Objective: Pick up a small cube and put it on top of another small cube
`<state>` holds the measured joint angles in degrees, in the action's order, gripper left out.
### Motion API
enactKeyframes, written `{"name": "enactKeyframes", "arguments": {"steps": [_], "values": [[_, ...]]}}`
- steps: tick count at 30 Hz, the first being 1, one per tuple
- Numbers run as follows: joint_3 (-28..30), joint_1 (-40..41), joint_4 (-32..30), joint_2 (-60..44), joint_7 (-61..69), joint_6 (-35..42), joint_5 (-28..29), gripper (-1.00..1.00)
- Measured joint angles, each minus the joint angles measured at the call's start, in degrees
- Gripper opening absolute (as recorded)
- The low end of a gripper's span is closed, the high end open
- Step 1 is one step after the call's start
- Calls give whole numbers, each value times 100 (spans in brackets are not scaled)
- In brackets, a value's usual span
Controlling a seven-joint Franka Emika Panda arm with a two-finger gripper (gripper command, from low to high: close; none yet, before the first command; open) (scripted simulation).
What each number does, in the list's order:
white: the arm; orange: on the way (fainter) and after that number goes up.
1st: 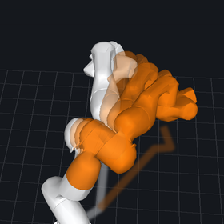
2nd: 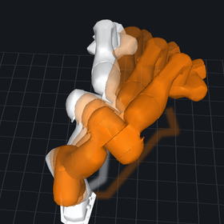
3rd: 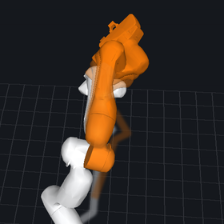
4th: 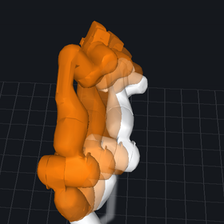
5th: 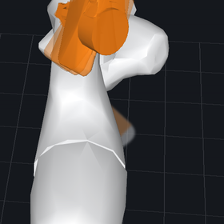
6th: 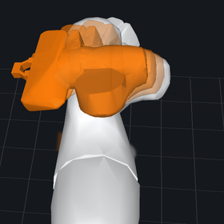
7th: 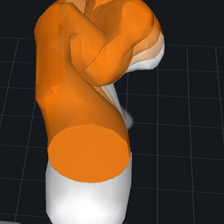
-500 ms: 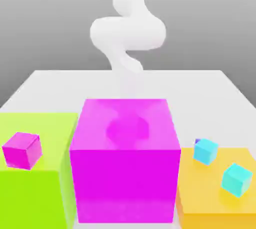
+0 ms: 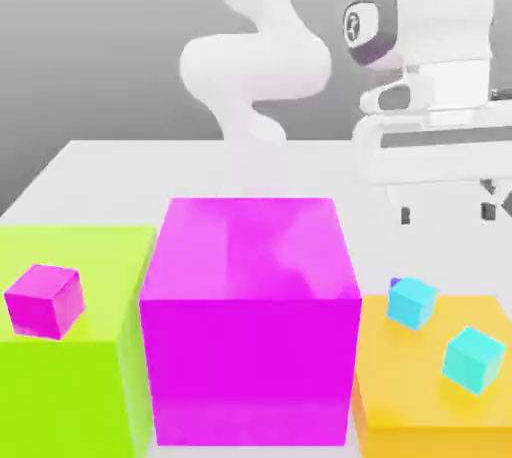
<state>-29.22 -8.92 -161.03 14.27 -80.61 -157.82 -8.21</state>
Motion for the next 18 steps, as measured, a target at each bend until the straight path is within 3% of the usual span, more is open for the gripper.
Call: {"name": "enactKeyframes", "arguments": {"steps": [2, 4, 7, 12, 17, 18], "values": [[-397, -178, -410, -568, -622, -428, -4, 0], [-590, -297, -637, -1163, -1339, -856, 399, 0], [-300, -395, -631, -1663, -2117, -1200, 1308, 0], [1058, -1394, -463, -2313, -3251, -1632, 2834, 0], [2586, -2762, -324, -2895, -3749, -2112, 3486, 0], [2801, -2974, -311, -2991, -3750, -2200, 3490, -100]]}}
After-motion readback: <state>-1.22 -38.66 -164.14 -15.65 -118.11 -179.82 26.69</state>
